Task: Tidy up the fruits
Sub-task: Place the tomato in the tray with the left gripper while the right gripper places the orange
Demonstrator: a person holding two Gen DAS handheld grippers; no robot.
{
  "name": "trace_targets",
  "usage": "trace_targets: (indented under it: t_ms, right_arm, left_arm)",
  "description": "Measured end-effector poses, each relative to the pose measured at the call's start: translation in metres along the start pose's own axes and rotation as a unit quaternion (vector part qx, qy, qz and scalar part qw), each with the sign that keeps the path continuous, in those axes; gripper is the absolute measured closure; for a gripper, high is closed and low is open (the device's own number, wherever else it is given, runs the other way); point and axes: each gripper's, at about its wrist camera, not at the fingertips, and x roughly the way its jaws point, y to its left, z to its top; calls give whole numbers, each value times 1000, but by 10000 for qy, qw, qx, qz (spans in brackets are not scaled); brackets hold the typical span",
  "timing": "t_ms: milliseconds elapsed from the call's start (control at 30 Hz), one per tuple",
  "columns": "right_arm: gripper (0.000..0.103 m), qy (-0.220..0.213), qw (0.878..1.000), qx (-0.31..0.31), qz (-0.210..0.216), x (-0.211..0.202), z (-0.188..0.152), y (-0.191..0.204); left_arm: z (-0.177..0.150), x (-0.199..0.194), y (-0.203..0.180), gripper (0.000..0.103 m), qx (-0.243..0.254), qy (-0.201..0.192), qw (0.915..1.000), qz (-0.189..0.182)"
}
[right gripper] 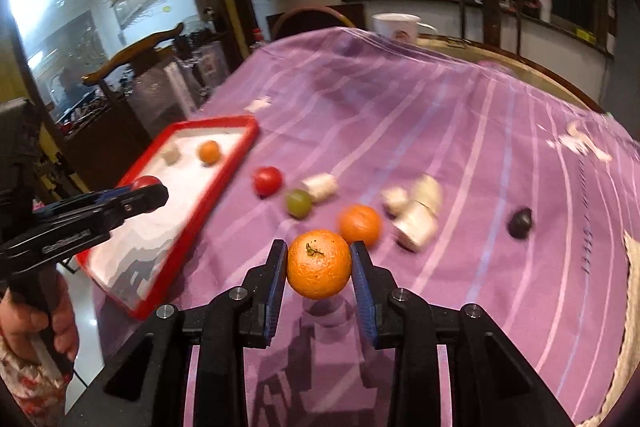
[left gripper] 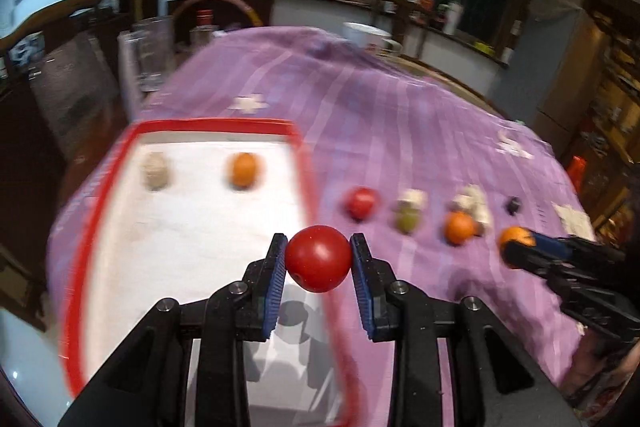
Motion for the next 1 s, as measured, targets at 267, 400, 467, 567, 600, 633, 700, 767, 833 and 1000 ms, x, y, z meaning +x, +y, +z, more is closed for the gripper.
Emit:
trace_targets:
  t_ms: [267,400,467,567,600,633,700,767,833,1000]
  right_arm:
    - [68,141,9985,-250,475,46,36,69]
    - [68,360,9965,-363,664,85,51,104]
    - [68,459,9956,-439,692,101,54,116]
    - [68,604,9941,-565,705,125,56,133]
    - [68,651,9936,-596,702,133,57,138]
    - [68,697,9932,-621,701,140,57,142]
    - [68,772,9925,-631,705,151,56,145]
    - [68,832,9920,-633,704,159,55,146]
    - [66,859,9919,-608,705,165,55,146]
    - [66,904,9931,-329,674,170,55,141]
  left_arm:
    - [23,19,89,72,-435,219,9971,587]
    - [30,31,117,72,-610,350,9949,729]
    - [31,37,127,72,-690,422,9941,721]
    - [31,45,133,72,-733,500,9936,700]
    - [31,49,133,72,-737,520,9935,692]
    - [31,51,135,72,-745,541,9934,682]
    - [30,55,136,72,-728,563,9932,713]
    - [28,57,135,72,-683,554,9935,719]
    - [27,57,136,72,-702,547,9939,657]
    - [26,49,137,59,-758,428,9945,590]
